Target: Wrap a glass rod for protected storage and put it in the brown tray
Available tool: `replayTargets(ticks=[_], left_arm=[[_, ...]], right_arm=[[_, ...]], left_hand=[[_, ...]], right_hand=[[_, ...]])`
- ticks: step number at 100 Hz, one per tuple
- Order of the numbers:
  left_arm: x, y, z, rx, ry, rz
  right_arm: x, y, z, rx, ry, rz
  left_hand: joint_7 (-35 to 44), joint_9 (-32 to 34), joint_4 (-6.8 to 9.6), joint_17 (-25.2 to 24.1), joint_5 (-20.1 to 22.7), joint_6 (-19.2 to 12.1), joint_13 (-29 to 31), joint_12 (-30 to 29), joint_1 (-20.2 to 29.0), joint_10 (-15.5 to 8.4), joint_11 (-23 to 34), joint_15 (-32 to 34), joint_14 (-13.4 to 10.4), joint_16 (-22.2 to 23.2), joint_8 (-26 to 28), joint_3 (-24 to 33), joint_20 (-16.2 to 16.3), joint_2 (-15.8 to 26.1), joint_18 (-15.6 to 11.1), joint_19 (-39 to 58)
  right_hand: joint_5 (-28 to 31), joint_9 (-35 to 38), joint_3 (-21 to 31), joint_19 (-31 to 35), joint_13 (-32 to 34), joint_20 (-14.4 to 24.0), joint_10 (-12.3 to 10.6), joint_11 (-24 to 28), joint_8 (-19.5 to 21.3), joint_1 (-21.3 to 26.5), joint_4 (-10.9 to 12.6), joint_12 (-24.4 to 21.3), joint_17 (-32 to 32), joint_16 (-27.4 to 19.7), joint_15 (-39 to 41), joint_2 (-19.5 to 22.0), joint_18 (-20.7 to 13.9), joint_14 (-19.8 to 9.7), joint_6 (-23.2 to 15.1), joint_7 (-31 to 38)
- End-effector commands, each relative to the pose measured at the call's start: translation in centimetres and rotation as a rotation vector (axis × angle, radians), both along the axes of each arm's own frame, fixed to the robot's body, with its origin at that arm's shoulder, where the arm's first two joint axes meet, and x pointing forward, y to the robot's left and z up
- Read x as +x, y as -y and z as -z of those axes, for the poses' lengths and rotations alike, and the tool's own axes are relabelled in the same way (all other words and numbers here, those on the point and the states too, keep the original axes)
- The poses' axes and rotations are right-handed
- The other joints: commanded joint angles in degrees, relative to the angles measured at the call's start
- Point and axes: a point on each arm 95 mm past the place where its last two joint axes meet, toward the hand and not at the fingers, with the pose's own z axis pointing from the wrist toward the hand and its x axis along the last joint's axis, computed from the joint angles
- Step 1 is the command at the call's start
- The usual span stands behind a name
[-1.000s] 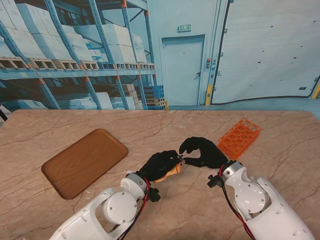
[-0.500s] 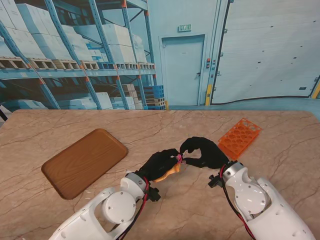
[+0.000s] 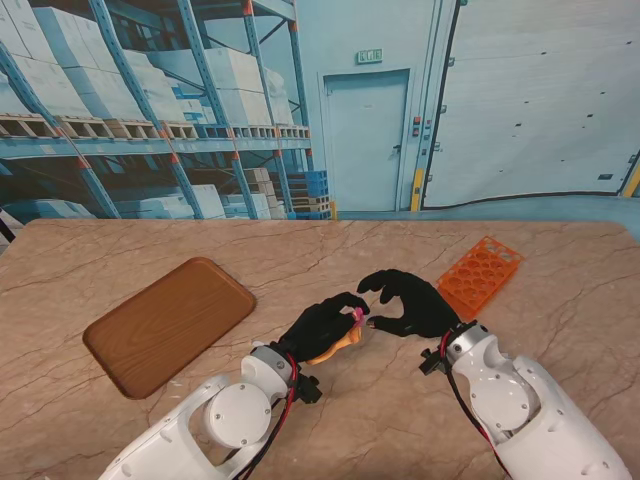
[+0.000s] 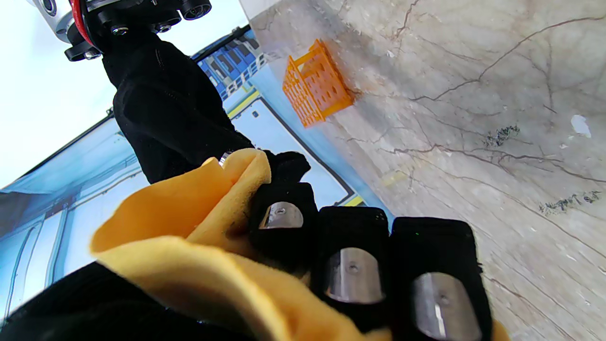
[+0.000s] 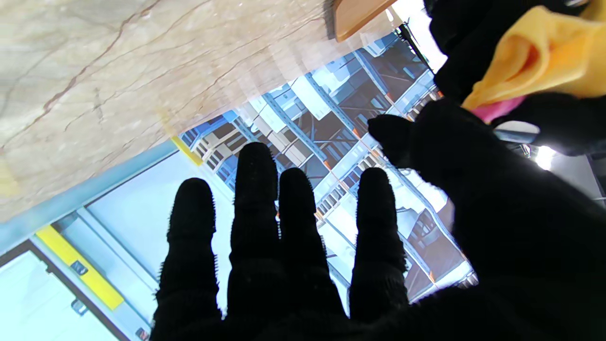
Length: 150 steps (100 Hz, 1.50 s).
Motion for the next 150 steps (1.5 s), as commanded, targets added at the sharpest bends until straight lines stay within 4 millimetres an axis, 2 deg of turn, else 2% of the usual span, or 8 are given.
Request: replayTargets(ticks=[1, 22, 43, 54, 60, 66, 78, 150], left_arm=[[-0.3, 0.2, 0.1, -0.013, -0.006, 0.003], [-0.2, 0.0, -0.1, -0.021, 0.010, -0.002], [0.0, -0.4, -0.3, -0.031, 0.038, -0.019], [0.1, -0.6, -0.4, -0.035, 0.047, -0.030], [0.2, -0.7, -0.4, -0.036, 0.045, -0.032], [0.1, -0.7, -0.5, -0.038, 0.045, -0.032], [0.1, -0.8, -0.5, -0.041, 0.047, -0.028], [0.1, -0.6, -0.5, -0.040, 0.034, -0.017]], right_arm=[[-0.3, 0.0, -0.1, 0.010, 0.005, 0.000], [-0.8, 0.4, -1.4, 0.010, 0.085, 0.010], [-1.1, 0.3, -2.1, 0.030, 0.118, 0.027], [-1.2, 0.1, -2.2, 0.031, 0.131, 0.033], [-1.3, 0.0, -2.2, 0.032, 0.140, 0.035], [-1.3, -0.2, -2.1, 0.030, 0.144, 0.030], [-1.3, -0.5, -2.0, 0.023, 0.149, 0.020], [-0.2, -3.0, -1.5, 0.051, 0.121, -0.045]], left_hand=[[-2.3, -1.0, 5.49, 1.2, -2.6, -2.4, 1.4, -0.7, 2.4, -1.2, -1.0, 3.0, 1.5, 1.5, -0.8, 2.6, 0.9, 0.2, -3.8, 14.4], [-3.7, -2.0, 5.33, 1.3, -6.5, -3.4, 1.4, -2.2, 3.2, -0.5, -2.6, 2.8, 1.3, 1.9, -1.5, 4.4, 1.0, -1.9, -4.3, 14.4], [-1.0, -2.3, 1.11, 1.3, -7.2, -1.9, 1.4, -4.6, 3.9, -0.2, -4.1, 2.3, 0.8, 2.6, -0.9, 4.7, 0.9, -3.0, -4.9, 14.4], [11.5, -1.4, -0.85, 1.3, -5.8, 1.4, 1.4, -5.1, 4.5, -0.7, -4.0, 2.1, 0.9, 2.7, 5.4, 3.6, 1.2, -3.6, -4.5, 14.4], [17.4, -1.2, -8.19, 1.3, -6.4, 1.8, 1.4, -5.1, 3.3, -0.5, -4.0, 2.0, 1.0, 2.9, 4.5, 9.4, 1.3, -9.4, -4.3, 14.4], [24.0, -1.0, -18.76, 1.3, -5.8, 2.3, 1.4, -5.2, 4.3, -0.1, -4.0, 1.9, 1.0, 2.9, 7.7, 16.1, 1.6, -18.5, -4.1, 14.4], [27.7, -0.6, -26.95, 1.3, -5.4, 1.7, 1.4, -5.0, 5.5, 0.4, -4.0, 1.8, 1.2, 3.0, 13.6, 19.8, 2.0, -23.3, -3.7, 14.4], [26.5, -0.1, -28.44, 1.4, -5.6, 1.1, 1.4, -2.6, 6.4, -1.1, -1.7, 1.8, 0.2, 3.3, 15.0, 18.9, 2.3, -23.9, -4.9, 14.4]], right_hand=[[-2.3, -2.5, 0.3, -0.7, -1.6, 1.6, -1.2, -0.1, 0.2, -0.5, 1.9, 0.0, -0.5, 0.5, -0.2, -0.6, -1.8, -1.7, 0.6, -1.0], [-0.4, -2.3, 1.5, -0.2, -1.0, 1.5, -1.0, 0.6, 0.6, 0.2, 2.2, -0.2, -0.1, 0.4, 0.2, 0.2, -1.8, -1.7, -0.8, 0.2], [7.0, 0.5, 2.4, 0.0, 0.1, 1.2, -0.6, 1.0, 2.2, 0.4, 2.0, -0.4, 0.0, 0.3, 0.5, 0.6, -1.3, -1.0, -7.3, 3.4], [7.8, 1.8, 2.3, 0.2, 0.5, 1.1, -0.6, 1.2, 2.4, 0.5, 1.5, -0.4, 0.2, 0.4, 0.6, 0.6, -1.1, -0.9, -8.5, 3.5], [8.3, 2.5, 2.2, 0.3, 0.9, 1.1, -0.5, 1.4, 2.2, 0.8, 0.7, -0.3, 0.3, 0.5, 0.9, 0.2, -1.1, -0.8, -9.1, 3.6], [8.8, 3.1, 2.0, 0.4, 1.1, 1.0, -0.6, 1.4, 1.6, 1.1, -0.5, -0.1, 0.4, 0.7, 1.2, 0.1, -1.0, -0.7, -9.5, 3.9], [10.2, 4.5, 1.8, 0.7, 1.7, 0.8, -0.5, 1.6, -1.1, 1.9, -2.8, 0.2, 0.6, 0.9, 1.6, -0.3, -0.9, -0.6, -10.7, 5.8], [19.2, 9.8, -1.6, 3.3, 3.7, 0.2, -1.8, 3.5, -7.2, 8.2, -6.2, 0.1, 1.5, 1.2, 3.9, 9.5, -1.1, -0.9, -14.9, 16.9]])
